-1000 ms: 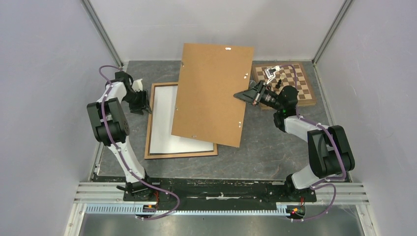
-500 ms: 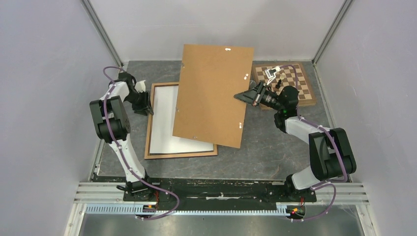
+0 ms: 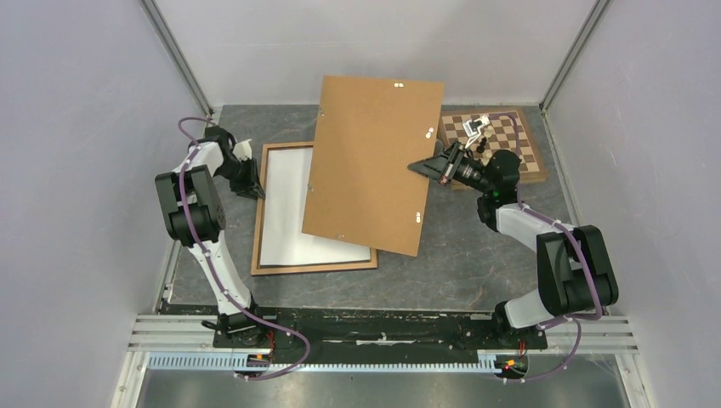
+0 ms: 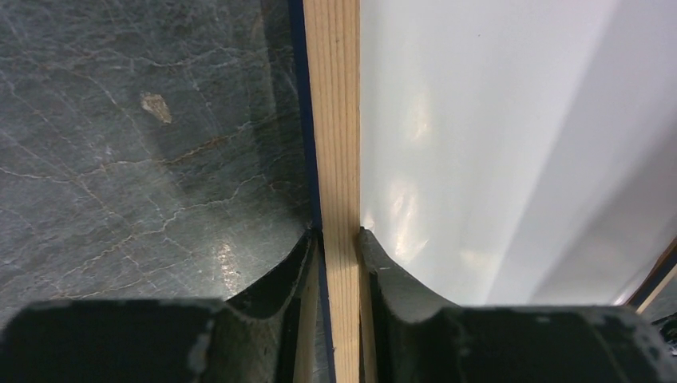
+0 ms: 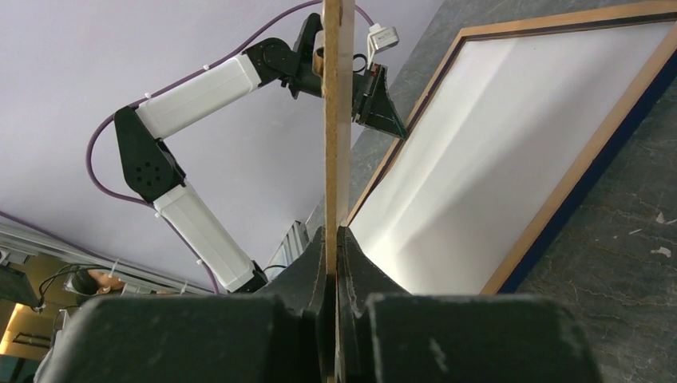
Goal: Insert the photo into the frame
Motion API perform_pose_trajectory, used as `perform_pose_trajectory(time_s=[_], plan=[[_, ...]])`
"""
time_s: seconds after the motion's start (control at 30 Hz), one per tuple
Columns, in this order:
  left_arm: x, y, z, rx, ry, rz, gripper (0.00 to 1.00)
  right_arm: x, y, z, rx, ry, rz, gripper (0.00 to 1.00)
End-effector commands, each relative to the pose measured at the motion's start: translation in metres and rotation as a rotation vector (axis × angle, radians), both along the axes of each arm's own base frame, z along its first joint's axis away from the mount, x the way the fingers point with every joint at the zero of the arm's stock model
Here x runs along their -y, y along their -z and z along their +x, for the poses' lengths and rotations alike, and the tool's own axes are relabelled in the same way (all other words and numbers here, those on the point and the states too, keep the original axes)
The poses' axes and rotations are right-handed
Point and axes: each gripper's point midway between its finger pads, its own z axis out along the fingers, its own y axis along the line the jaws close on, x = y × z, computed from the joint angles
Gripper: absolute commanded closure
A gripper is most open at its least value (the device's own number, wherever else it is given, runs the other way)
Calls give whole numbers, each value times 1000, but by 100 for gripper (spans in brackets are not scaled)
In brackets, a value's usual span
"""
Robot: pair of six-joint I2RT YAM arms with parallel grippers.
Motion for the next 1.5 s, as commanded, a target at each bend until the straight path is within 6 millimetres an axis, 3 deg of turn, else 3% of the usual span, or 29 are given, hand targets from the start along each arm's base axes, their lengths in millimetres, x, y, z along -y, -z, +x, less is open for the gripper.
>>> perform_pose_trajectory(time_s=[0.0,0.4,0.7,0.8,1.0,1.47], plan=[[15,-8,-1,11,-29,-69,76,4,-32,-3,134,25,20,100],[39,-6,-10,-1,20,-93,87,14,-38,-2,104,65,58,100],[66,-3,-18,-9,89,-71,90,23,-95,7,162,59,198,100],[74,-3,-19,-10,92,-70,90,25,-104,10,173,63,208,100],[91,-5,-20,-15,68,-103,91,30,-91,13,153,91,182,100],[111,1,-29,-26,-69,-187,94,38,-27,17,81,127,5,100]])
